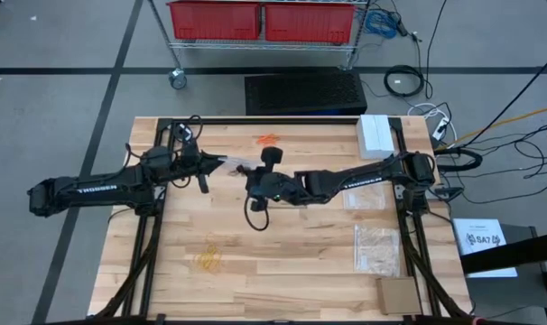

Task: Sort rubber bands
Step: Put the black rubber band on the zip bag

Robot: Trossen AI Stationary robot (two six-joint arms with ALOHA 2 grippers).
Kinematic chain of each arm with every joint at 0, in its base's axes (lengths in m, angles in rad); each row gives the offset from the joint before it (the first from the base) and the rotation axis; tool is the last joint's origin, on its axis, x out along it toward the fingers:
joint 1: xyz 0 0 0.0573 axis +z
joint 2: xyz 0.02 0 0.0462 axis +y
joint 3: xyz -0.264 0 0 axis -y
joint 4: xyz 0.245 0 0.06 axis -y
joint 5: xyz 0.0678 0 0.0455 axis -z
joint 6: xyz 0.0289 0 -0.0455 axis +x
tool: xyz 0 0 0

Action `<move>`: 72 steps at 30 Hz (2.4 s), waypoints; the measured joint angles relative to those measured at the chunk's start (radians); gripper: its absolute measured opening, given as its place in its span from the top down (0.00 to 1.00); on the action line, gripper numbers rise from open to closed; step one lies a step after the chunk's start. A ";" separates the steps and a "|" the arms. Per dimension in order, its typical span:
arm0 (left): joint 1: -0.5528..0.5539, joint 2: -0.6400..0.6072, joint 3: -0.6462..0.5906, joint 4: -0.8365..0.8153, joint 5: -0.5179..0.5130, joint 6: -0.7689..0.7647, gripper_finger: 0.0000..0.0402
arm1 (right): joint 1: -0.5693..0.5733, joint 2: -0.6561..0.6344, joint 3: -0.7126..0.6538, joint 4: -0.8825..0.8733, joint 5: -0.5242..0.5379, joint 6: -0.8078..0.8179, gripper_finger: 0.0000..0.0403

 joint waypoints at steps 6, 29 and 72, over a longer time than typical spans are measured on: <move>0.000 0.000 0.000 -0.002 0.000 0.000 1.00 | 0.023 0.000 0.000 0.048 0.003 -0.048 1.00; 0.000 0.000 0.000 -0.002 0.004 -0.002 1.00 | -0.056 0.001 0.000 0.005 0.058 0.045 1.00; 0.000 0.089 0.000 0.100 0.105 -0.062 1.00 | -0.080 0.030 0.000 0.117 0.011 0.037 0.99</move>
